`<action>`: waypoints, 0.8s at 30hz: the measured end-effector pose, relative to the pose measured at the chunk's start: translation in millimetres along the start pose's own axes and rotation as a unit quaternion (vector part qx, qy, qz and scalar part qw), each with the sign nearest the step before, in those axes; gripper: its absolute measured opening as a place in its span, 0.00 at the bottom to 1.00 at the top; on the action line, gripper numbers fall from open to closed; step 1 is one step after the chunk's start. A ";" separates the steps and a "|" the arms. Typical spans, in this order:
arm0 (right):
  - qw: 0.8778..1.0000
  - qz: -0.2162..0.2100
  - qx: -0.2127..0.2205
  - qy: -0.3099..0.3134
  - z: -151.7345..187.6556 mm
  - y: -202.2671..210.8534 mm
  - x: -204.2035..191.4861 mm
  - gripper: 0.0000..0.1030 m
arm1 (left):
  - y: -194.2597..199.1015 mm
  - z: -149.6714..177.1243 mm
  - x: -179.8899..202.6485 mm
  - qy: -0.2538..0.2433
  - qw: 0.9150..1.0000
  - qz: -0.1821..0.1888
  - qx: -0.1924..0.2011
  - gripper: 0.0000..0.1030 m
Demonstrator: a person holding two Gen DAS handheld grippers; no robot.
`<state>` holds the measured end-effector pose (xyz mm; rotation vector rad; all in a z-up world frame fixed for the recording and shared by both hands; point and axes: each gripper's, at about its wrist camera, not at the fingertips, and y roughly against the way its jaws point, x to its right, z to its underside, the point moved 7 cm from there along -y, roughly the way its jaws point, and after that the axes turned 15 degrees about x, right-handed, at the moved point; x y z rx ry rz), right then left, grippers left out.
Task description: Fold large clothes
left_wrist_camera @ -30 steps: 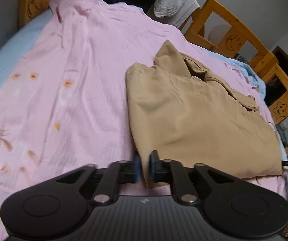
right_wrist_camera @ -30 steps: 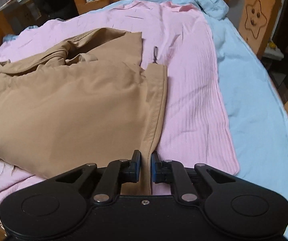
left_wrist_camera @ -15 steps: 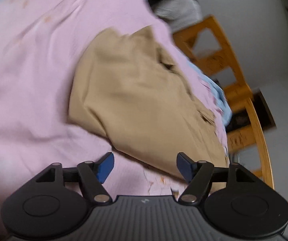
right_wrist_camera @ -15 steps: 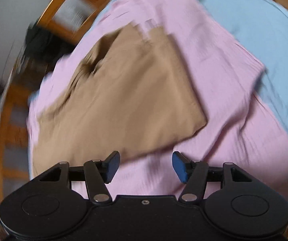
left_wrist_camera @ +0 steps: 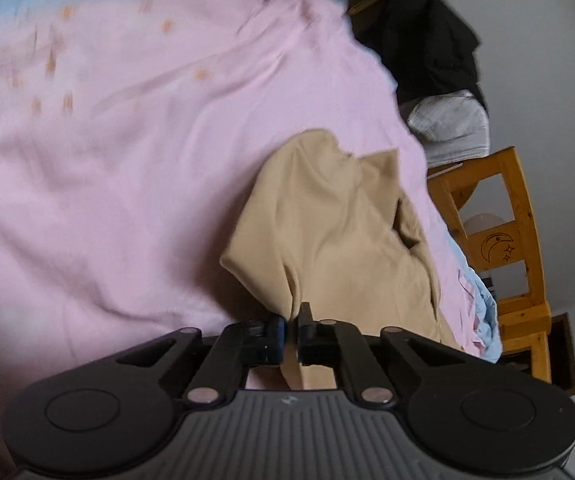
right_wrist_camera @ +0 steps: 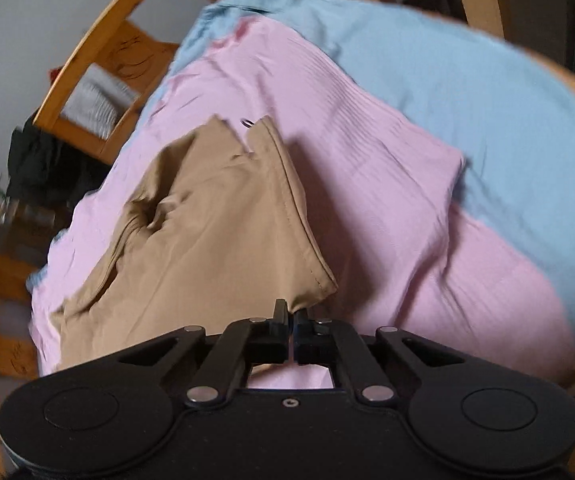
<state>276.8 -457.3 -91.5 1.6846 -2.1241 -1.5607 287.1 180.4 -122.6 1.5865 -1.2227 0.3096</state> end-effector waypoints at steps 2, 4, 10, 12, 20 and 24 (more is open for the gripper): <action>1.000 -0.004 -0.001 0.012 3.7 19.4 -8.5 0.00 | 15.8 -7.3 1.9 -0.016 1.000 0.007 0.014 0.04; 1.000 -0.008 -0.009 0.024 11.9 35.6 -11.7 0.00 | 31.1 -7.0 -3.3 -0.024 1.000 0.010 0.013 0.04; 0.987 0.016 -0.031 0.158 45.3 38.1 2.8 0.19 | 36.0 7.1 -23.4 -0.056 0.998 0.024 -0.004 0.10; 0.966 0.042 0.014 0.256 51.8 49.8 -7.4 0.25 | 35.8 5.6 -18.7 -0.077 0.997 0.028 -0.005 0.14; 0.837 -0.075 0.172 0.515 81.6 50.7 -129.9 0.49 | 36.0 13.1 -14.3 -0.093 0.995 0.044 -0.004 0.53; 0.797 -0.128 0.189 0.560 112.1 -2.0 -193.6 0.53 | 34.6 16.3 -9.1 -0.097 0.994 0.049 0.005 0.68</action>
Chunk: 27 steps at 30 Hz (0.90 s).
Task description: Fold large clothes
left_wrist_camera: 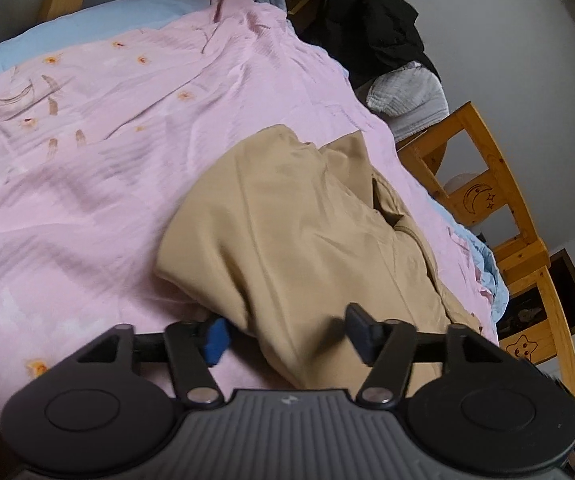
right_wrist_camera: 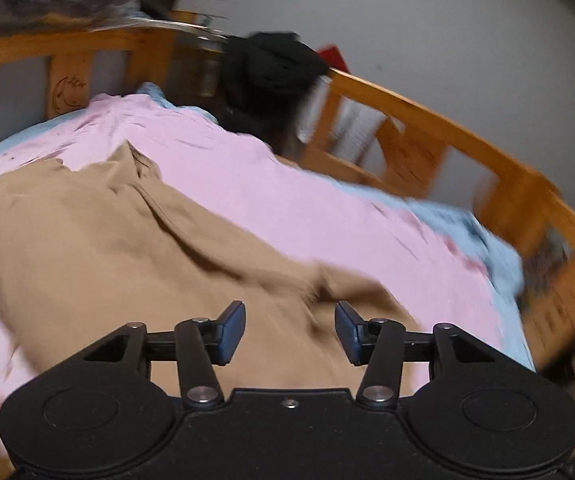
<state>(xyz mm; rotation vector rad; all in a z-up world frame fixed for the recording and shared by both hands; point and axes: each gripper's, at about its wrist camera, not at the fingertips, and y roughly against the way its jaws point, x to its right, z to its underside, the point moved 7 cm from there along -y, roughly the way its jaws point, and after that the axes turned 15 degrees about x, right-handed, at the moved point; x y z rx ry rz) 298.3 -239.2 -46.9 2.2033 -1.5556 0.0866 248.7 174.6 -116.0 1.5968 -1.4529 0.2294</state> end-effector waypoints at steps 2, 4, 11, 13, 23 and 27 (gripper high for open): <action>1.000 0.004 -0.004 -0.002 -2.8 -34.1 -11.2 0.60 | -2.0 2.2 0.4 0.006 1.000 -0.004 0.007 0.72; 1.000 0.015 -0.011 -0.006 -1.7 -62.4 -17.5 0.62 | -3.3 3.5 1.3 0.008 1.000 -0.008 0.012 0.76; 0.999 0.020 -0.014 0.028 1.8 -99.4 -46.3 0.77 | -7.2 3.6 9.0 -0.014 1.000 -0.016 0.009 0.82; 0.999 0.021 -0.019 0.044 7.9 -106.2 -53.2 0.77 | -7.4 2.9 8.3 -0.011 1.000 -0.012 0.008 0.83; 0.997 0.036 -0.017 0.065 21.1 -109.3 -65.2 0.77 | -6.9 2.9 7.6 -0.010 1.000 -0.008 0.006 0.85; 0.999 0.007 0.003 0.042 9.6 -74.0 -65.2 0.88 | -6.7 3.3 7.4 -0.011 1.000 -0.008 0.007 0.85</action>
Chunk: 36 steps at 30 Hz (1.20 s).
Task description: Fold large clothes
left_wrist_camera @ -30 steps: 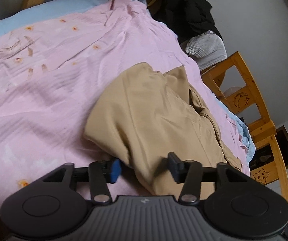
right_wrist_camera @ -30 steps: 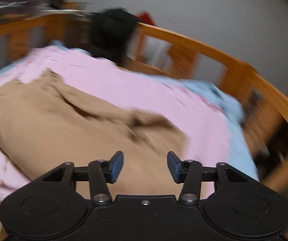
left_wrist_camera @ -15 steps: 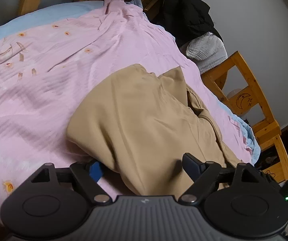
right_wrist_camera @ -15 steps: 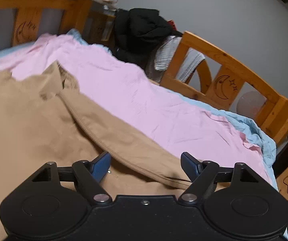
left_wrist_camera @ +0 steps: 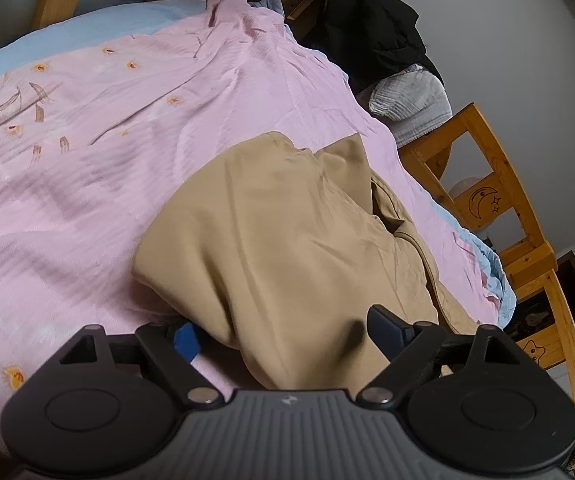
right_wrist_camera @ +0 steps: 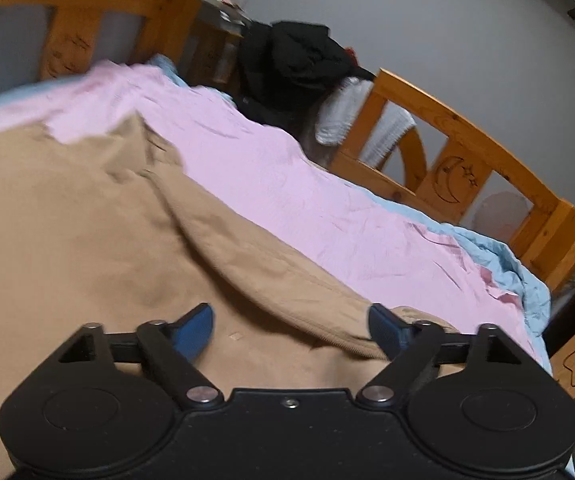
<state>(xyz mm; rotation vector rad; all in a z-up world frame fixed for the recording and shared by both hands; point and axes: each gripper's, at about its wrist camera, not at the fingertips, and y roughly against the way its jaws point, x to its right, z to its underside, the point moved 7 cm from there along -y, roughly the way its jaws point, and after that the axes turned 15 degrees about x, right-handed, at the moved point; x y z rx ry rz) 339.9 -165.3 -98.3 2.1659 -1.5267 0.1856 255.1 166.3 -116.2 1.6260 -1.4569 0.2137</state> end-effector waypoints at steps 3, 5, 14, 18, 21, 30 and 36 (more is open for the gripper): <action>1.000 -0.009 0.007 -0.003 2.4 24.9 -6.7 0.91 | 0.6 1.0 0.2 -0.005 1.000 0.004 0.002 0.86; 1.000 -0.007 0.006 0.000 10.7 33.9 -14.0 0.91 | 1.0 1.5 0.0 -0.005 1.000 0.008 0.004 0.87; 1.000 0.020 -0.003 -0.021 33.4 26.9 -32.1 0.91 | 4.9 1.9 0.4 -0.001 1.000 -0.005 0.017 0.81; 1.000 0.025 0.006 -0.016 22.2 44.6 -19.5 0.97 | 6.0 0.5 -0.5 -0.003 1.000 -0.007 0.020 0.76; 0.999 0.049 -0.004 -0.006 29.3 62.9 -12.8 0.99 | 7.7 -1.0 -3.6 0.003 0.999 -0.016 0.031 0.62; 0.999 0.035 0.008 -0.035 55.6 59.8 -19.0 0.99 | 25.1 -8.1 10.5 -0.017 0.996 -0.019 0.083 0.07; 0.997 0.024 -0.006 -0.076 62.4 57.3 -13.9 0.99 | 53.9 -9.0 81.0 -0.141 0.981 0.070 0.117 0.04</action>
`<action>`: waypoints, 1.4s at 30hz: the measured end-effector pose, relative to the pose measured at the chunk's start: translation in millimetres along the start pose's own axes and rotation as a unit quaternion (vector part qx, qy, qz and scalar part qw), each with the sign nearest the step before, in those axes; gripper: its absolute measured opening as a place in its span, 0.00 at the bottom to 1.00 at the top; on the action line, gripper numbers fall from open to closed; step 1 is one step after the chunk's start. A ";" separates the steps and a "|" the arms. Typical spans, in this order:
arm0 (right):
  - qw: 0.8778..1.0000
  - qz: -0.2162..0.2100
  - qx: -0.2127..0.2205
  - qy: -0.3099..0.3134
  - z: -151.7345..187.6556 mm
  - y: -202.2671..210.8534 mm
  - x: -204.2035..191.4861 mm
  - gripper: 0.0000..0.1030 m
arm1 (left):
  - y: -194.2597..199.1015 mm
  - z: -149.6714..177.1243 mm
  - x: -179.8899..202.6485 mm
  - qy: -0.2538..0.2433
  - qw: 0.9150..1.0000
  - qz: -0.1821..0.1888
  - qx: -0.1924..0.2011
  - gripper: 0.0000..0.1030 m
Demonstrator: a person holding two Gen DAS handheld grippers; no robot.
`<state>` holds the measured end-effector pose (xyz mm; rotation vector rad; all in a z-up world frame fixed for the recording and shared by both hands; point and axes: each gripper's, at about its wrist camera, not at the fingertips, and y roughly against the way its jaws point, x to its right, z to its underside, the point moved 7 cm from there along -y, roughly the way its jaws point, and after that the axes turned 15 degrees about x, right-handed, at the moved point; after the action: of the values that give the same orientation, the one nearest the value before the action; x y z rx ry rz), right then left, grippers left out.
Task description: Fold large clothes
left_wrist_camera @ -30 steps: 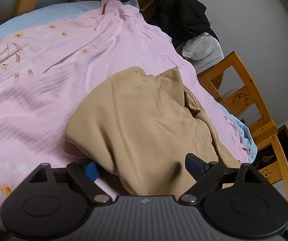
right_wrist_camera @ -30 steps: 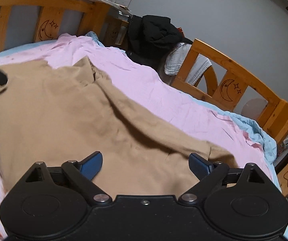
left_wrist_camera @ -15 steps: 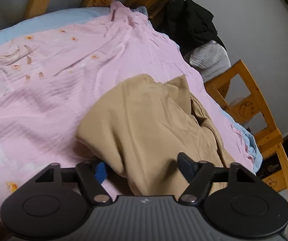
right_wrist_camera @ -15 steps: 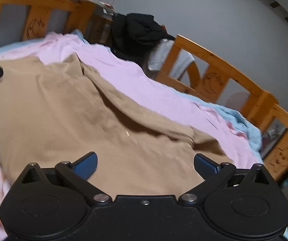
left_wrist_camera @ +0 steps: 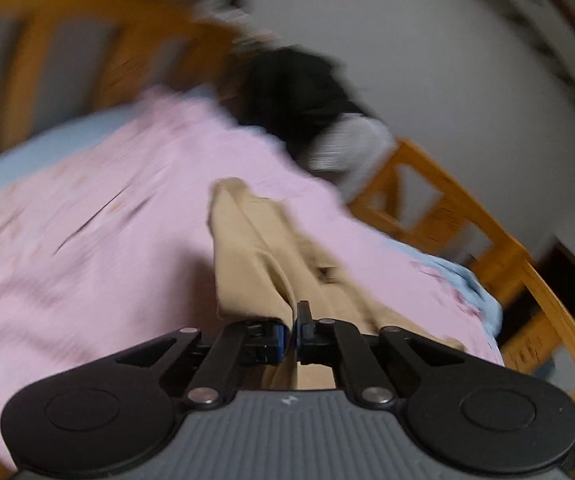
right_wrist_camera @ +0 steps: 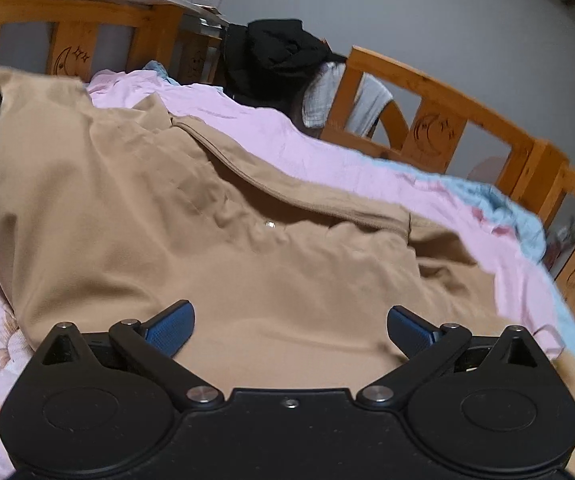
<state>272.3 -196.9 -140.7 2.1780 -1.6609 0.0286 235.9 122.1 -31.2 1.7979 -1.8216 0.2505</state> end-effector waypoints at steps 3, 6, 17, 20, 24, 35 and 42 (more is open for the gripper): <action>0.999 -0.014 -0.015 -0.033 5.3 -5.2 5.6 0.99 | 7.3 -5.5 51.8 -0.113 0.991 0.070 0.015 0.03; 0.998 -0.031 -0.027 -0.040 5.0 -9.7 8.2 0.99 | 11.4 -2.4 95.9 -0.192 0.973 0.126 0.015 0.03; 0.967 -0.049 -0.092 -0.234 -43.6 37.5 152.8 0.94 | -1.5 48.6 229.0 -0.388 0.881 0.253 -0.099 0.03; 0.917 -0.048 -0.086 -0.386 -49.3 54.5 206.4 0.95 | -6.5 69.5 247.6 -0.427 0.856 0.261 -0.128 0.03; 0.833 -0.103 -0.090 -0.536 -45.4 56.2 230.7 0.96 | -5.7 92.5 261.7 -0.469 0.828 0.270 -0.147 0.03; 0.797 -0.077 -0.174 -0.573 -21.1 29.1 237.2 0.59 | 9.0 137.9 279.5 -0.477 0.809 0.313 -0.142 0.03; 0.894 -0.098 -0.149 -0.410 -34.6 31.7 237.5 0.14 | 16.2 155.8 294.4 -0.455 0.806 0.345 -0.155 0.03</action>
<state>320.2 -411.5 -39.1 2.2187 -1.6368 -1.2733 197.5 -208.2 -6.1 0.9660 -2.9165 -0.7530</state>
